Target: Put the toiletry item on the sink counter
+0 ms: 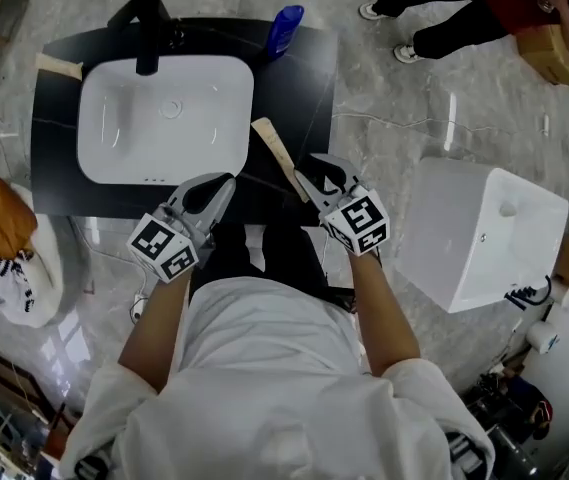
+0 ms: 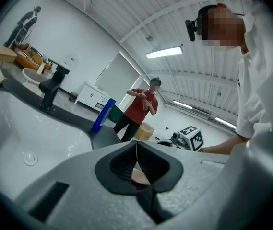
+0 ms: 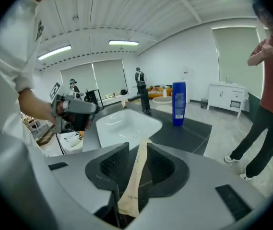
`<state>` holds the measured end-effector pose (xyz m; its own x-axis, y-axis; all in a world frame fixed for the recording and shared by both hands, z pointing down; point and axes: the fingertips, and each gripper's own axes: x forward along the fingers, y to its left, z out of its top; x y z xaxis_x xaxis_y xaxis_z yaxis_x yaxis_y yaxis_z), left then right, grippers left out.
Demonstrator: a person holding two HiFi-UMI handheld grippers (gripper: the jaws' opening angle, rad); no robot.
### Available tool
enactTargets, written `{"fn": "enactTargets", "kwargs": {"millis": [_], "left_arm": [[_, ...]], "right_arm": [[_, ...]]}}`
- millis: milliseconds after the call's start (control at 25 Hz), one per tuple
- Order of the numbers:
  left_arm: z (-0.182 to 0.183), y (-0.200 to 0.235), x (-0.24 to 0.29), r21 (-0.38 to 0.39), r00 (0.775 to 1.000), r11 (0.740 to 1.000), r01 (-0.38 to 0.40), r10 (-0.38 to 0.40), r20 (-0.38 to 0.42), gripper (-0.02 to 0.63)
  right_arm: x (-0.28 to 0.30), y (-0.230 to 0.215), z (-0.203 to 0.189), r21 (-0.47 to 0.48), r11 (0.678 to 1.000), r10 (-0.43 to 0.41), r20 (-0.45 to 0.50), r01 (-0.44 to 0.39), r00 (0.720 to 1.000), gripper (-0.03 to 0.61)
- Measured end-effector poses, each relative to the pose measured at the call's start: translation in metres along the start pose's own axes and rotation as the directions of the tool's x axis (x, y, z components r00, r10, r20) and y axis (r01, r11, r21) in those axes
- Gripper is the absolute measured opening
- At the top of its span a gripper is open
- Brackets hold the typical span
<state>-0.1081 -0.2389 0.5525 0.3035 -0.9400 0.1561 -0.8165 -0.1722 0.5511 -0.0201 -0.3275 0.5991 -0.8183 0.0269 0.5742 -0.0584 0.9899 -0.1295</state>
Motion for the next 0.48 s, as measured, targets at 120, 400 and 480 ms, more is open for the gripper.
{"fn": "enactTargets", "kwargs": {"millis": [120,400,480], "left_arm": [[0.038,-0.015,0.000,0.045,0.999,0.999,-0.001,0.000,0.032,0.017],[0.150,-0.052,0.007,0.229,0.988,0.973,0.006,-0.041,0.146,0.017],[0.180,-0.056,0.012,0.286,0.982,0.958,0.007,-0.060,0.178,0.017]], "right_arm": [[-0.032,0.005,0.050,-0.008,1.000,-0.002,0.113,0.002,0.994,0.097],[-0.102,0.002,0.178,-0.077,0.996,-0.005,0.398,0.039,0.917,0.072],[-0.117,-0.008,0.211,-0.092,0.994,-0.014,0.471,0.065,0.882,0.060]]}}
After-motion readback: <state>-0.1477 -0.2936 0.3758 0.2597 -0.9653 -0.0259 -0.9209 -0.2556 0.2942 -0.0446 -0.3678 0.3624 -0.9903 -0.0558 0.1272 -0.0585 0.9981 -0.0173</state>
